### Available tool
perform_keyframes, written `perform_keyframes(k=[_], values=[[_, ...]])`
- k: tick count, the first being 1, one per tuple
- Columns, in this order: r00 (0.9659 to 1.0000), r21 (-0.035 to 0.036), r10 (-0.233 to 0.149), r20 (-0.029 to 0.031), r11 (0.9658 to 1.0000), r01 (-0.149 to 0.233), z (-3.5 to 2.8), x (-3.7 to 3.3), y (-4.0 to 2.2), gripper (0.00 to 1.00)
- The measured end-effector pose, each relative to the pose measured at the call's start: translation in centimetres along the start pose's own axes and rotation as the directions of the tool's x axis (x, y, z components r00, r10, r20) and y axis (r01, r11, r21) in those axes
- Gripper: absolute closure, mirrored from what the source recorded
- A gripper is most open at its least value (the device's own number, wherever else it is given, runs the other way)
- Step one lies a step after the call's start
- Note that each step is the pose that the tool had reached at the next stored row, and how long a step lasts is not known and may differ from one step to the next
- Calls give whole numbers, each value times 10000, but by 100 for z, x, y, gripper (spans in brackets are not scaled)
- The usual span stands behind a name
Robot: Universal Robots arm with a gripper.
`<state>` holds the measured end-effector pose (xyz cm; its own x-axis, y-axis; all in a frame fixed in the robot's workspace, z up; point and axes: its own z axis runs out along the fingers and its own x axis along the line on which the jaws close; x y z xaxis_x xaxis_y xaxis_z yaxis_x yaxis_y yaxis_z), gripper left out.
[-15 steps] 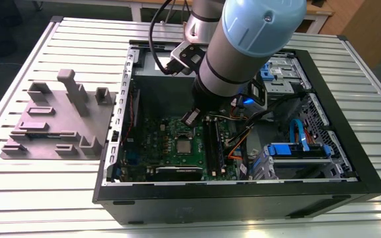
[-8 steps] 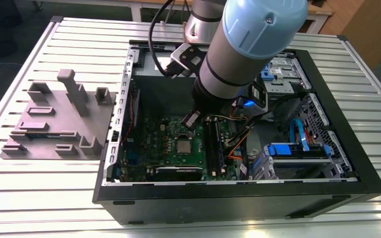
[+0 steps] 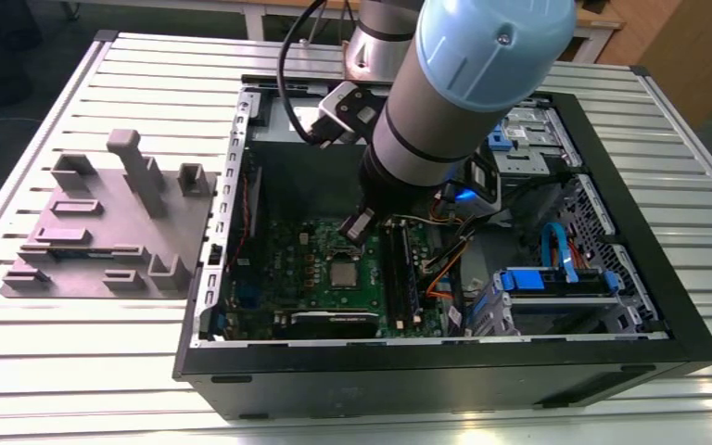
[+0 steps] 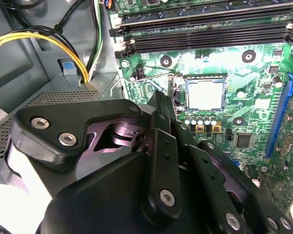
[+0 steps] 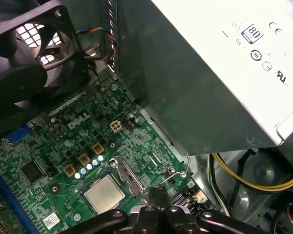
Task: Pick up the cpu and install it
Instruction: 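Close the cpu cover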
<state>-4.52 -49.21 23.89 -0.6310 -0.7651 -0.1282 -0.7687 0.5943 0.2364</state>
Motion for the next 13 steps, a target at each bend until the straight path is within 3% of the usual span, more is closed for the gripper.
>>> perform_keyframes(k=[13], values=[[10000,64,11,-78,10000,-10,-7,20,-16,90]])
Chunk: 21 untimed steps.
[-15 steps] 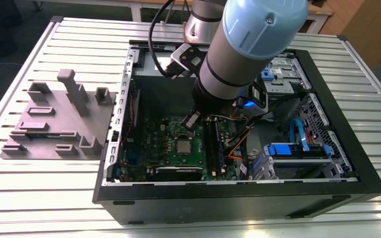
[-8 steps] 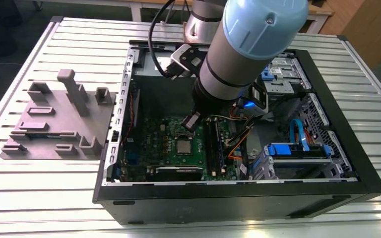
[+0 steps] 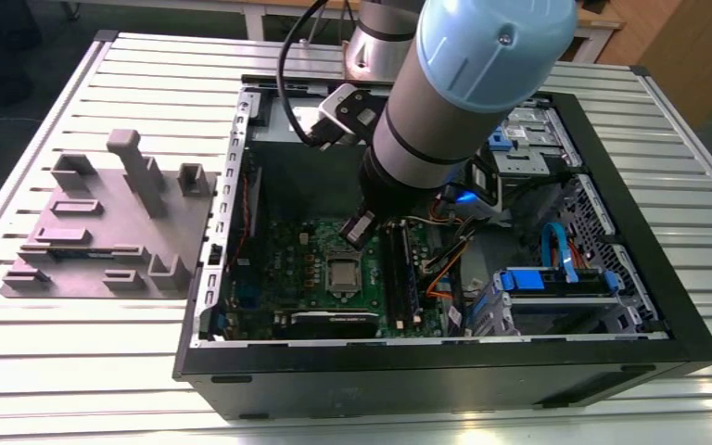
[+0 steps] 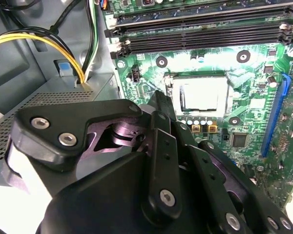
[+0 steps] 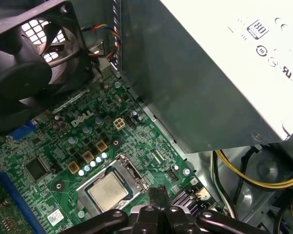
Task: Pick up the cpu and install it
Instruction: 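Close the cpu cover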
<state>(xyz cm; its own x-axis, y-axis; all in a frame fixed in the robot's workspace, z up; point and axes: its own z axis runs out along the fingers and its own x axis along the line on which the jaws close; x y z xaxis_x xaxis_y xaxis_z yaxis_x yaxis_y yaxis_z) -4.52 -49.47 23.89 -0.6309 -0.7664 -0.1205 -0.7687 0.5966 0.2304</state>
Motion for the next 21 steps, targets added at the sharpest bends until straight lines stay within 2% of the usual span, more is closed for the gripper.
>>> perform_keyframes(k=[7,11,12,15,18,21], values=[[10000,21,1,-25,10000,-1,0,9,1,90],[10000,20,1,-26,10000,-1,27,118,126,90],[10000,20,2,-25,10000,-2,30,143,134,90],[10000,37,3,-47,10000,-3,22,203,105,90],[9999,113,17,-138,9999,-16,30,225,96,90],[9999,117,17,-144,9999,-15,30,226,96,90]])
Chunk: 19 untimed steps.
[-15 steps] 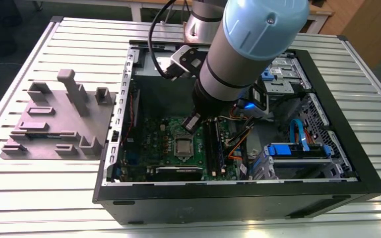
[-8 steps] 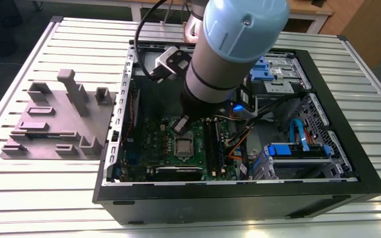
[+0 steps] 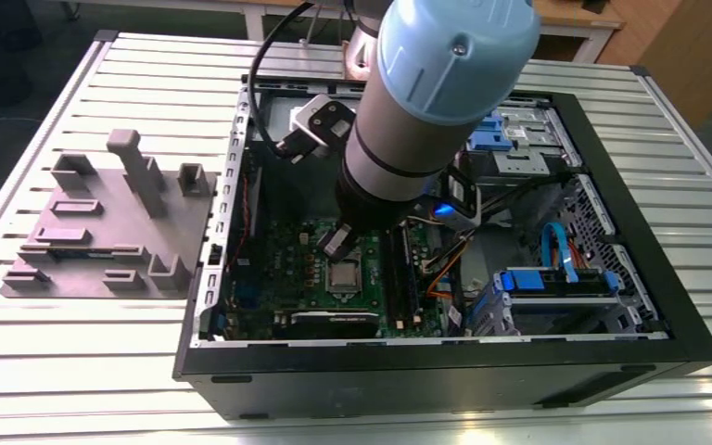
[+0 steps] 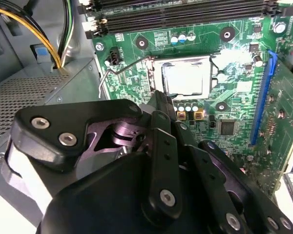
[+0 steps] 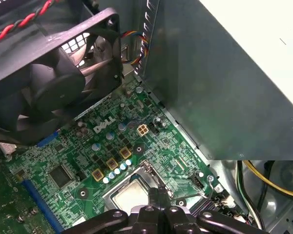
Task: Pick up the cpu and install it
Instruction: 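Close the cpu cover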
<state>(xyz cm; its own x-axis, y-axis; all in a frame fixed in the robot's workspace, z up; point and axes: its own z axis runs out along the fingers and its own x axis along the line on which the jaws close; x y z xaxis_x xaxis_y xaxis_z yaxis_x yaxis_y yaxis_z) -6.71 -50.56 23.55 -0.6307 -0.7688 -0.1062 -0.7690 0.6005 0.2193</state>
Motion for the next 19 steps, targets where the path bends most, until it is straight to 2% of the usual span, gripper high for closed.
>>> perform_keyframes(k=[10,14,15,16,19], values=[[10000,1,0,1,10000,0,1,1,0,90],[10000,10,2,-10,10000,-2,-7,28,-21,90],[10000,37,8,-44,10000,-8,-9,36,-27,90],[9999,114,23,-137,9999,-21,-11,40,-31,90],[9986,434,83,-523,9990,-60,-11,43,-33,90]])
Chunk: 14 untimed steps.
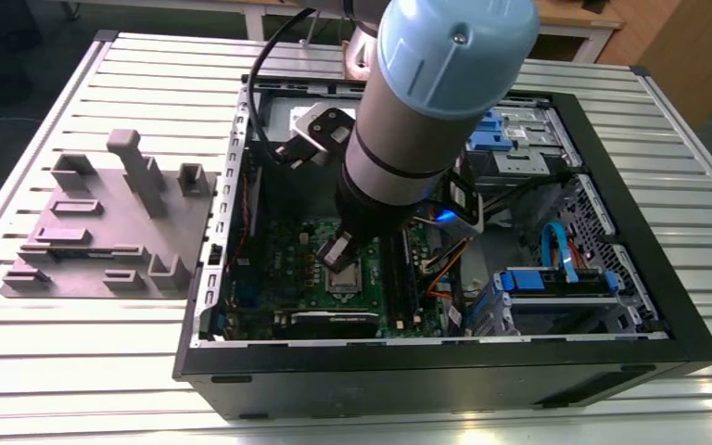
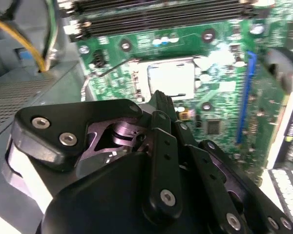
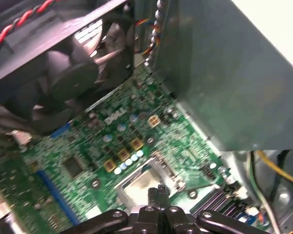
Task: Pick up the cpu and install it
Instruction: 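Close the cpu cover, then install the first cpu locking lever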
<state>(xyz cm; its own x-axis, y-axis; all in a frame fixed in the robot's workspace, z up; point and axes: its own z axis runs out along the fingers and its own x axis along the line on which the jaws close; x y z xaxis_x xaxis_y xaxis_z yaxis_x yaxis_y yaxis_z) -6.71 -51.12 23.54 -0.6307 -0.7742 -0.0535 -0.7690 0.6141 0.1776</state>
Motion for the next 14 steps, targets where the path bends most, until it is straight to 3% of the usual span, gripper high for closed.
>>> perform_keyframes(k=[1,14], values=[[10000,31,6,-39,10000,-5,0,0,0,90],[10000,32,6,-40,10000,-6,0,2,2,90]])
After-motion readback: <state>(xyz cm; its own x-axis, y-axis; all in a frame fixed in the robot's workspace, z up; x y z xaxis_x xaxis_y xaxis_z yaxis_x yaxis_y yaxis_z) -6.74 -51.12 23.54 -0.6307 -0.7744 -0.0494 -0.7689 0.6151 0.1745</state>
